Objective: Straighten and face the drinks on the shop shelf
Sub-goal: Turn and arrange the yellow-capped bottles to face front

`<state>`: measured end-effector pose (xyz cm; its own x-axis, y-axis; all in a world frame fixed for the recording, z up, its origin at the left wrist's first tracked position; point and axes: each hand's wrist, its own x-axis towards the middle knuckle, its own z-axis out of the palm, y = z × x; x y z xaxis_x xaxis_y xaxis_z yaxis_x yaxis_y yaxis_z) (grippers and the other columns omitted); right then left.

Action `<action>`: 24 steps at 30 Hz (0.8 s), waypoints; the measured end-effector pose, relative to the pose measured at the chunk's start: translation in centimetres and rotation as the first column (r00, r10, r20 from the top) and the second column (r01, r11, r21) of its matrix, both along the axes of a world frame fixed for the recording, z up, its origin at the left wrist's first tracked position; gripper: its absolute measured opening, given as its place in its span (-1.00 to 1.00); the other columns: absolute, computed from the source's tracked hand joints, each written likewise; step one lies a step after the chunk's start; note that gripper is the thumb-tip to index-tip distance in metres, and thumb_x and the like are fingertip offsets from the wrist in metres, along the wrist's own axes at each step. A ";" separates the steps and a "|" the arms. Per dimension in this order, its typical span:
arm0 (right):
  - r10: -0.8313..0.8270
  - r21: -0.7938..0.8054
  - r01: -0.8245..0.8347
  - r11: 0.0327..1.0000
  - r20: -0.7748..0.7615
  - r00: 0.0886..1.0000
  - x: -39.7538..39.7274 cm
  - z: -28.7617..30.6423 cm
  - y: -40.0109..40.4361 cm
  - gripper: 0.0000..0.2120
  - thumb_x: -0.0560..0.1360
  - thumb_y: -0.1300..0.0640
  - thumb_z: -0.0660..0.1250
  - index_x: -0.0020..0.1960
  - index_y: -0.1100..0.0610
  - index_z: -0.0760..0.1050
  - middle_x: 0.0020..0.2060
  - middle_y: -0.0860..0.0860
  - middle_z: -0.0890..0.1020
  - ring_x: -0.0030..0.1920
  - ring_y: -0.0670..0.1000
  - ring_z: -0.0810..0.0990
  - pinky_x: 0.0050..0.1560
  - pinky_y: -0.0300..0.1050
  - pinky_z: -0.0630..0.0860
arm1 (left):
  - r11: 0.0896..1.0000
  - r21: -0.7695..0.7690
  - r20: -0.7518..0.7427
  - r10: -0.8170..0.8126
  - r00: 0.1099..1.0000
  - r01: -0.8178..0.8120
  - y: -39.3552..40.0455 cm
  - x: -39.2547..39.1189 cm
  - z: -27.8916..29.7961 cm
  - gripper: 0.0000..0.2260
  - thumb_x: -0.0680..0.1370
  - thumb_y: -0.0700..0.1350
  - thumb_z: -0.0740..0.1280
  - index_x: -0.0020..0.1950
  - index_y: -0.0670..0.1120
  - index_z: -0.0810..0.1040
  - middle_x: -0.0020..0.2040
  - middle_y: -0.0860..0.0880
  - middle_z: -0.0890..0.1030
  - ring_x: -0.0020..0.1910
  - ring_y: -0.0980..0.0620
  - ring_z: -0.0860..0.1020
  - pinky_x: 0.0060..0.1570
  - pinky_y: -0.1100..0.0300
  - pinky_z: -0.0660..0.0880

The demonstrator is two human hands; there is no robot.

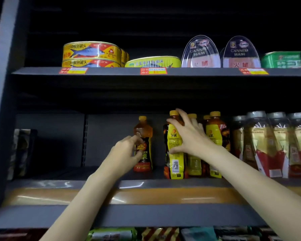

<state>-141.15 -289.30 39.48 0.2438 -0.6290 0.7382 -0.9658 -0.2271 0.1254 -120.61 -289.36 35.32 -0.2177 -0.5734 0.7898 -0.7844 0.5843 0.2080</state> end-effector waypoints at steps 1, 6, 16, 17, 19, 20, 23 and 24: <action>-0.053 -0.016 0.052 0.998 -0.035 0.998 0.2 0.0 -0.4 -0.02 0.30 -0.19 0.49 0.53 -0.07 0.00 0.52 0.03 -0.18 0.48 0.23 0.02 0.43 0.18 0.10 | 1.000 0.000 0.003 0.003 1.000 -0.003 0.0 0.0 0.0 -0.76 0.53 -0.14 0.28 0.20 -0.06 0.48 0.04 -0.05 0.53 0.03 0.00 0.52 0.06 0.00 0.48; -0.219 -0.106 0.204 0.973 -0.164 0.962 1.0 0.4 -1.2 -0.04 0.32 -0.31 0.40 0.53 -0.02 0.01 0.53 0.12 -0.09 0.49 0.24 -0.04 0.42 0.24 0.04 | 0.997 0.047 -0.043 0.064 0.997 -0.062 -0.1 0.4 -0.1 -0.78 0.53 -0.10 0.27 0.17 -0.04 0.49 0.06 -0.05 0.54 0.04 -0.05 0.53 0.04 0.02 0.50; -0.186 -0.167 0.181 0.969 -0.016 0.982 7.3 3.6 -2.1 -0.25 0.47 -0.23 0.30 0.50 0.11 0.14 0.45 0.31 0.07 0.46 0.33 0.05 0.43 0.14 0.11 | 0.987 0.026 -0.350 0.157 0.923 -0.158 -0.3 1.8 0.3 -0.87 0.53 -0.09 0.26 0.05 -0.01 0.52 0.05 0.01 0.58 -0.12 0.05 0.42 -0.18 0.22 0.27; -0.212 -0.207 0.202 0.957 -0.029 0.977 8.1 3.5 -2.4 -0.31 0.49 -0.17 0.29 0.48 0.14 0.17 0.44 0.30 0.12 0.44 0.31 0.09 0.40 0.13 0.18 | 0.986 0.028 -0.367 0.161 0.916 -0.162 -0.2 1.8 0.3 -0.87 0.53 -0.10 0.25 0.04 -0.02 0.52 0.05 0.00 0.58 -0.12 0.05 0.42 -0.19 0.22 0.27; -0.235 -0.247 0.213 0.945 -0.064 0.970 9.3 3.4 -3.1 -0.42 0.52 -0.08 0.28 0.44 0.12 0.25 0.41 0.22 0.22 0.42 0.24 0.15 0.34 0.12 0.22 | 0.986 0.036 -0.404 0.166 0.899 -0.165 -0.1 2.0 0.3 -0.86 0.53 -0.11 0.25 0.05 -0.03 0.53 0.04 -0.01 0.59 -0.13 0.04 0.42 -0.19 0.23 0.27; -0.218 -0.228 0.200 0.953 -0.061 0.974 9.3 3.5 -3.2 -0.46 0.51 -0.07 0.28 0.43 0.09 0.28 0.40 0.19 0.24 0.41 0.22 0.16 0.34 0.13 0.21 | 0.985 0.042 -0.414 0.170 0.894 -0.168 -0.1 2.1 0.3 -0.86 0.53 -0.11 0.24 0.05 -0.04 0.54 0.04 -0.01 0.59 -0.14 0.03 0.42 -0.19 0.23 0.27; -0.037 -0.056 0.034 0.998 -0.051 0.998 7.0 4.1 -2.5 -0.49 0.48 -0.10 0.32 0.40 -0.05 0.33 0.40 0.11 0.27 0.42 0.18 0.14 0.41 0.19 0.07 | 0.984 0.060 -0.394 0.179 0.902 -0.169 -0.2 2.1 0.2 -0.86 0.54 -0.10 0.24 0.05 -0.03 0.53 0.04 0.00 0.57 -0.14 0.00 0.44 -0.18 0.23 0.28; 0.006 0.011 -0.005 1.000 -0.075 0.997 5.7 4.1 -2.2 -0.43 0.45 -0.12 0.36 0.41 -0.08 0.31 0.43 0.08 0.22 0.44 0.18 0.09 0.43 0.20 0.04 | 0.986 0.054 -0.382 0.168 0.909 -0.159 -0.2 2.0 0.2 -0.87 0.54 -0.11 0.23 0.05 -0.03 0.52 0.05 0.00 0.57 -0.12 -0.01 0.47 -0.17 0.22 0.30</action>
<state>-135.46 -291.45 43.59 0.3013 -0.6354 0.7110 -0.9526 -0.2338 0.1948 -118.60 -289.55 35.49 0.1984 -0.5923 0.7809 -0.7256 0.4468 0.5232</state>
